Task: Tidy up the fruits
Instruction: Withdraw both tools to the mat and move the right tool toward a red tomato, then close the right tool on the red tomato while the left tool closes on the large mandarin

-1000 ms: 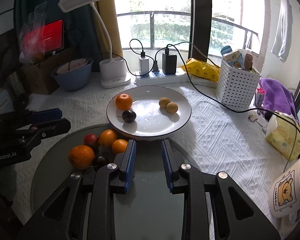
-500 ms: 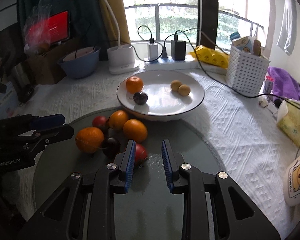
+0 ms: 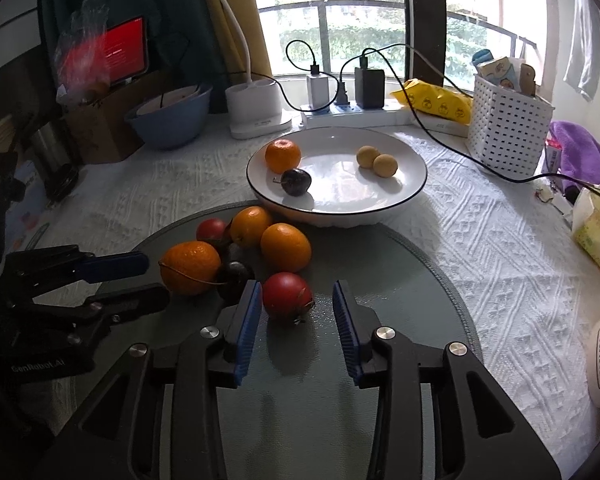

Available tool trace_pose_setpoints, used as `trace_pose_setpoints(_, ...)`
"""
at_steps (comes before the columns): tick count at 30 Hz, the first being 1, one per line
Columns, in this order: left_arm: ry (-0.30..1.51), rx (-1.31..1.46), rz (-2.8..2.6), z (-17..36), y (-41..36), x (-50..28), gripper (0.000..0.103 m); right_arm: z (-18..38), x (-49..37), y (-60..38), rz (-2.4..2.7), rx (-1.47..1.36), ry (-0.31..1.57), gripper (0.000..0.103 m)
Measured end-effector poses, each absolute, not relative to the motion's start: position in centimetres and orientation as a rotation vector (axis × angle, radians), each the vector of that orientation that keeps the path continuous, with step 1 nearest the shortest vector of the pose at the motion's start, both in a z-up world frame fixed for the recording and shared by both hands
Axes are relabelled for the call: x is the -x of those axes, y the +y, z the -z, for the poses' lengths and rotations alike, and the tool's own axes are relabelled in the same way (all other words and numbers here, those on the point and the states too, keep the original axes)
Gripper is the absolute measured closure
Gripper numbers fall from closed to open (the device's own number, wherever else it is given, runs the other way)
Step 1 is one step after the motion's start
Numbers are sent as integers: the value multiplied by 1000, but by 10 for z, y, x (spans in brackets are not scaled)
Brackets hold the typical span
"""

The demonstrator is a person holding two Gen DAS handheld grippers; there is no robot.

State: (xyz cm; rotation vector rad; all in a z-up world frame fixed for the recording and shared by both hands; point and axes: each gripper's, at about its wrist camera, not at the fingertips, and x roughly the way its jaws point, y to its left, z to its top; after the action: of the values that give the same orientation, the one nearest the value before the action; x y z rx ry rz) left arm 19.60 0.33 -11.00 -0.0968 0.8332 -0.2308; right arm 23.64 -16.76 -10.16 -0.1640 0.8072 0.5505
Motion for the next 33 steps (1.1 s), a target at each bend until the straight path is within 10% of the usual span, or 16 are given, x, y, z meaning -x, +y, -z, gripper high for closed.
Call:
trace_pose_setpoints(14,848,78,226,115,-6,-221,56,117,-250,-160,-581,163,858,64)
trace_pose_setpoints(18,858,78,222,119,-7,-227,42,118,-253,-159,-588,162,866,64)
trace_pose_setpoints(33,851,71,255,116,-7,-227,57,124,-254,-151,-603,211,889,71)
